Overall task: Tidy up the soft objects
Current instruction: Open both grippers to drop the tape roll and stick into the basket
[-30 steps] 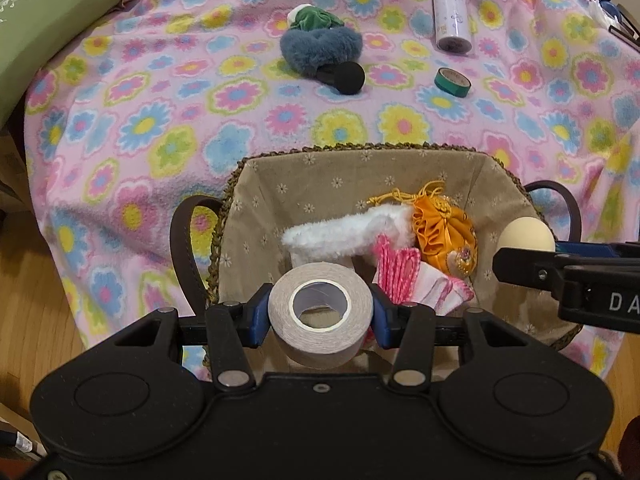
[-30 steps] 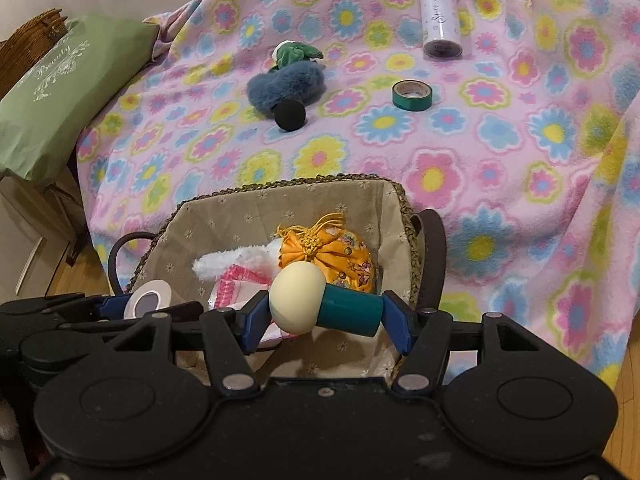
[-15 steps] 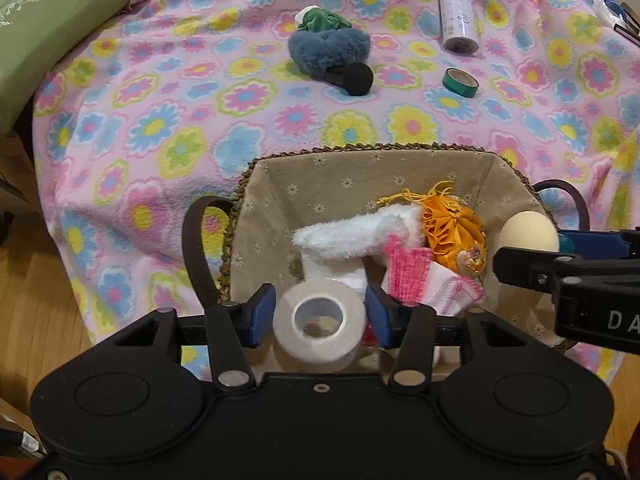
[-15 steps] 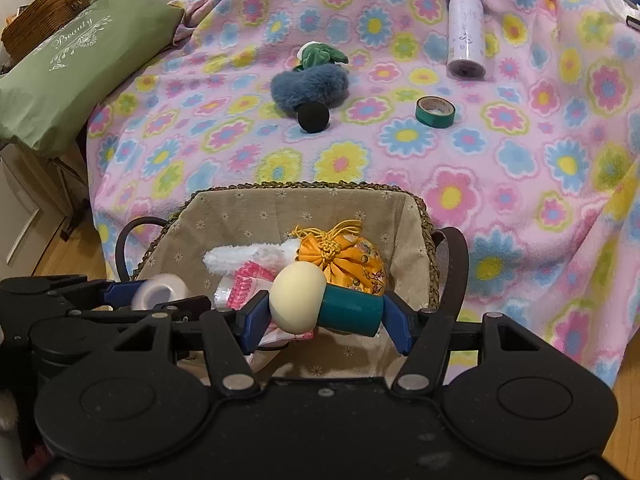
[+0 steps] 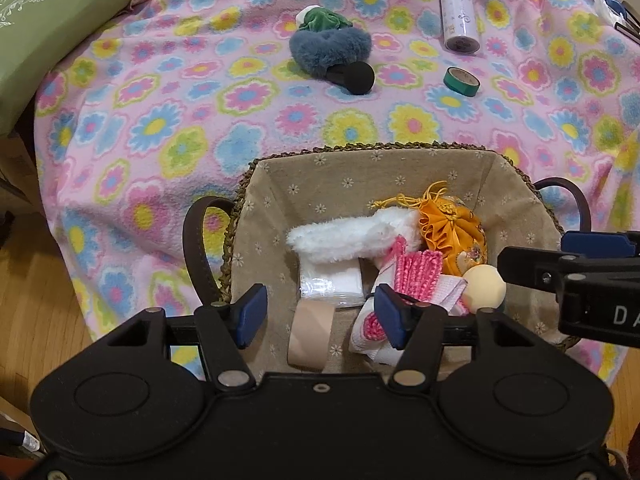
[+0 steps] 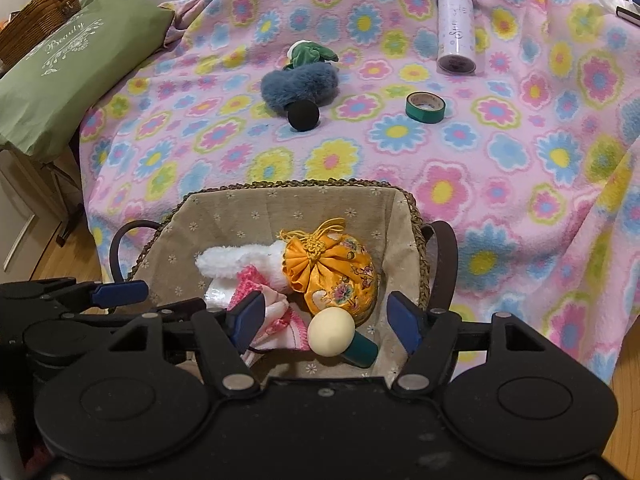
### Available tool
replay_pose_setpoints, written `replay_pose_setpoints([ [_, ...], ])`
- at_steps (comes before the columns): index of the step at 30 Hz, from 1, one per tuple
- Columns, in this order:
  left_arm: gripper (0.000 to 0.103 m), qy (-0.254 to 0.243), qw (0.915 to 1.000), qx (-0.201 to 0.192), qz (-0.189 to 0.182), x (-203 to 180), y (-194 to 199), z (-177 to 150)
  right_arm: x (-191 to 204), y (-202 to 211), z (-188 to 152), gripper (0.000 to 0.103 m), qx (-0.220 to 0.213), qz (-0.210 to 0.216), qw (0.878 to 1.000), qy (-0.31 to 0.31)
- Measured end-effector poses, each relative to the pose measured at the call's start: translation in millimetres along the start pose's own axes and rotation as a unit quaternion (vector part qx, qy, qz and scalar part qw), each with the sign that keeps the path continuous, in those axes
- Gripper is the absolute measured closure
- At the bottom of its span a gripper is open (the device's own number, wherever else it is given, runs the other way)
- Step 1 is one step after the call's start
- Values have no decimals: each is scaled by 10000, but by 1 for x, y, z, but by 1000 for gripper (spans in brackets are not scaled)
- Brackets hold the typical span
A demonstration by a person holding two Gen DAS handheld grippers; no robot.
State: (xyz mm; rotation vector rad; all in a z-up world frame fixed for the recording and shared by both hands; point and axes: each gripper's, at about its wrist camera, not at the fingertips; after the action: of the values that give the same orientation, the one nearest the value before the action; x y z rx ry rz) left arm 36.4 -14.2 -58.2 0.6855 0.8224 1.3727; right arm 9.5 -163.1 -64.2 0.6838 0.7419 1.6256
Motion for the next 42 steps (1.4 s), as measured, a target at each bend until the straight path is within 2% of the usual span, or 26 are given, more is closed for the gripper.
replay_pose_setpoints([
  [8,42,9,10000,-53,45,0,1,-1,0,1,-1,35,-8,-51,10000,-16],
  [42,37,170,9996,-225,98,5,8,2,-5,0,-2,30,28,-71,9999,-108],
])
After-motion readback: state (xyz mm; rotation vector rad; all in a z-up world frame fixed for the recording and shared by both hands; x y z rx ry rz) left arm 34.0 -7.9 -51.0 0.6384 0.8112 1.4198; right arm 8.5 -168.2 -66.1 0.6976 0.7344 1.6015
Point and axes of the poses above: each gripper's, at about its wrist camera, not at the fingertips, and y roughly against the way its jaws point, x to its left, z to its top, and after that the axes turned 10 degrees about y, right-handed
